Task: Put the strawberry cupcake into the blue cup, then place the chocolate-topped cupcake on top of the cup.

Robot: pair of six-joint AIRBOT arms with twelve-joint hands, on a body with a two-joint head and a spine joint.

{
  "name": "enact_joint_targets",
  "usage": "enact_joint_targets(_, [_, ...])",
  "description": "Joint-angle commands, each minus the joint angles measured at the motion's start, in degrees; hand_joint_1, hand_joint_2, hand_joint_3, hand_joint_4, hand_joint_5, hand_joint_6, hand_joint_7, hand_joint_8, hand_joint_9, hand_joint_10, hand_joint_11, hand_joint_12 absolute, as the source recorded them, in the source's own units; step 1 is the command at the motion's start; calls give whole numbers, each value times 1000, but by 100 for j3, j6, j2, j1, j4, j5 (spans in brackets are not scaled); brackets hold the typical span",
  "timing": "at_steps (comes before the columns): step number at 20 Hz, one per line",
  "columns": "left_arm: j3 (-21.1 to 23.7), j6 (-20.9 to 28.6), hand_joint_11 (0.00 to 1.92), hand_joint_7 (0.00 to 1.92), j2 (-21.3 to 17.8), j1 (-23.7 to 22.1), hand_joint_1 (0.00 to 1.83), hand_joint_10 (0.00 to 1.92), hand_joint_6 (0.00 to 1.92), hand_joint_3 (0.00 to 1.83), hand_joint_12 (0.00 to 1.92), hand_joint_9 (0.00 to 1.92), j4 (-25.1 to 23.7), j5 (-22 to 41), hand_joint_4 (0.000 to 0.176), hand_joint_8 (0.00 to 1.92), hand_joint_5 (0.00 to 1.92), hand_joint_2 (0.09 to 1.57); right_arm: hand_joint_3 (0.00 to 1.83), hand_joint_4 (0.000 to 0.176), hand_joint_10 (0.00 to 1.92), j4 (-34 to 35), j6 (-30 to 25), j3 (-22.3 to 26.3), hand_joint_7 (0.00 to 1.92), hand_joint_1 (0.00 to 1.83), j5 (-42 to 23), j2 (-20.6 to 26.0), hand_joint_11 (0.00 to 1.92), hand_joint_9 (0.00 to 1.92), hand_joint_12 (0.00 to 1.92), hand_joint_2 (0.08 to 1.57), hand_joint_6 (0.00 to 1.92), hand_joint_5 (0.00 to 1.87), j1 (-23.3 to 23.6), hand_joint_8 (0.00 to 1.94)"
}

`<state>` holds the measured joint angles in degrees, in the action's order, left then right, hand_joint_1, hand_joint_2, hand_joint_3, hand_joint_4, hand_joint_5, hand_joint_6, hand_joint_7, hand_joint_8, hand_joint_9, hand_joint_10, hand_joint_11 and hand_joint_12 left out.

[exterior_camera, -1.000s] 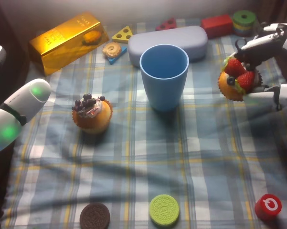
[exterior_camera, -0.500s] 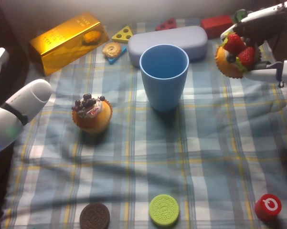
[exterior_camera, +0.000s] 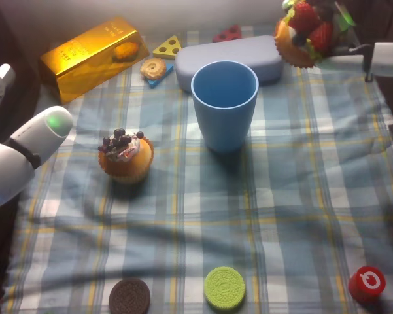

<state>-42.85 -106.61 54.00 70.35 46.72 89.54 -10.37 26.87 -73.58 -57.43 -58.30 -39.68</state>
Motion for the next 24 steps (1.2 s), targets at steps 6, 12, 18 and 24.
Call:
enact_joint_targets(6, [-67, 28, 0, 125, -45, -50, 0, 0, 0, 1, 0, 0, -268, 596, 39, 0, 182, 865, 0, 0, 1249, 46, -156, -171, 917, 1137, -714, -422, 706, 834, 1717, 1125, 975, 966, 408, 733])
enact_joint_targets(12, [-115, 28, 0, 147, -43, -92, 0, 2, 5, 0, 0, 8, -324, 527, 43, 6, 202, 858, 0, 161, 14, -133, -660, -459, 1068, 1025, -715, -863, 367, 903, 1044, 1105, 941, 998, 537, 10])
enact_joint_targets(18, [-117, 29, 0, 143, -44, -98, 0, 2, 8, 4, 0, 6, -333, 510, 40, 3, 205, 877, 0, 82, 0, -170, -660, -508, 847, 1062, -707, -1043, 112, 656, 964, 1098, 914, 1019, 540, 5])
enact_joint_targets(24, [-107, 29, 0, 136, -47, -97, 0, 3, 2, 0, 0, 8, -332, 512, 29, 1, 190, 855, 0, 0, 14, -215, -661, -554, 937, 1105, -590, -1120, 324, 866, 1057, 1113, 941, 999, 540, 143])
